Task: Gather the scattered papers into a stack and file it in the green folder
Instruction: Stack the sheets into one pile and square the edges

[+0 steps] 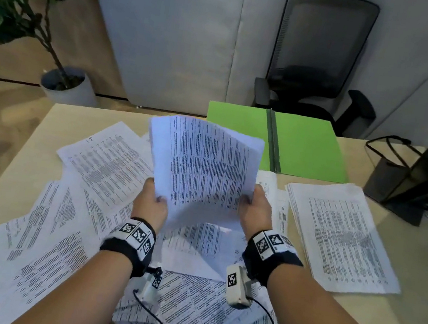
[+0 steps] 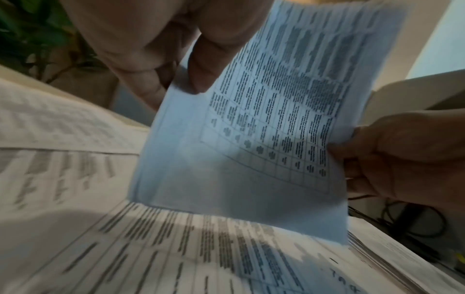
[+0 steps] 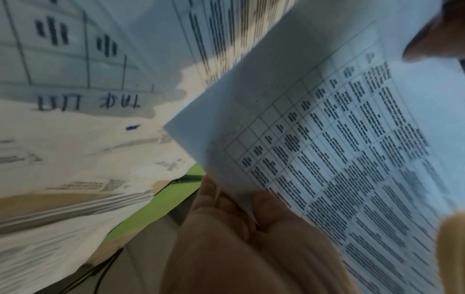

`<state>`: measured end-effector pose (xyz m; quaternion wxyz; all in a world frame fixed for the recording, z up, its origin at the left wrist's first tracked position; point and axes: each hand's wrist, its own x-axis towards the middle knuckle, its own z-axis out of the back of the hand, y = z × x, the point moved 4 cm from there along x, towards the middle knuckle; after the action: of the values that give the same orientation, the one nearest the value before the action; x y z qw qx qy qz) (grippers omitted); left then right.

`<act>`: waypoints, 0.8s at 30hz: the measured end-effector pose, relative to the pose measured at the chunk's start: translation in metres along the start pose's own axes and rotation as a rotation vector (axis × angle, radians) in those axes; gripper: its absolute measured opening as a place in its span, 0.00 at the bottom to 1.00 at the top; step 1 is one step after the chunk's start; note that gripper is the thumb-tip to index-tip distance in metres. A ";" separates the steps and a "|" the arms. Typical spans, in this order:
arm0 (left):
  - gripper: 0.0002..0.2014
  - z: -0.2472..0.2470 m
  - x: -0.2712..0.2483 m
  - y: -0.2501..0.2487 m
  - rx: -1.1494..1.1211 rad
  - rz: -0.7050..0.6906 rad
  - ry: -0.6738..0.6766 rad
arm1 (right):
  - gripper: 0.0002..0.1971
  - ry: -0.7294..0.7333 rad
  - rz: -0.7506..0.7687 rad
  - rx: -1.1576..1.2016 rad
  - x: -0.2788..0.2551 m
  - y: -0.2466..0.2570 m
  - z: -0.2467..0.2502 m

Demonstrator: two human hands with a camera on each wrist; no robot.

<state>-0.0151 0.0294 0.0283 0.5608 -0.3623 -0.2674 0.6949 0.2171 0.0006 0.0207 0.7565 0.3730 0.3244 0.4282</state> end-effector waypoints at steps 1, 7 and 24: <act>0.13 -0.004 0.001 -0.008 0.030 -0.039 0.017 | 0.08 -0.047 -0.010 0.005 0.002 -0.002 0.010; 0.15 -0.058 -0.013 -0.049 0.098 -0.181 0.221 | 0.12 -0.239 -0.136 -0.037 0.006 -0.039 0.079; 0.27 -0.295 -0.095 -0.109 0.018 -0.014 0.605 | 0.23 -0.202 -0.432 -0.343 0.051 -0.208 0.257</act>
<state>0.2960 -0.0489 -0.0430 0.6229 -0.5460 -0.0846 0.5538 0.5316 -0.1016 -0.0320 0.9106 0.2026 0.2423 0.2666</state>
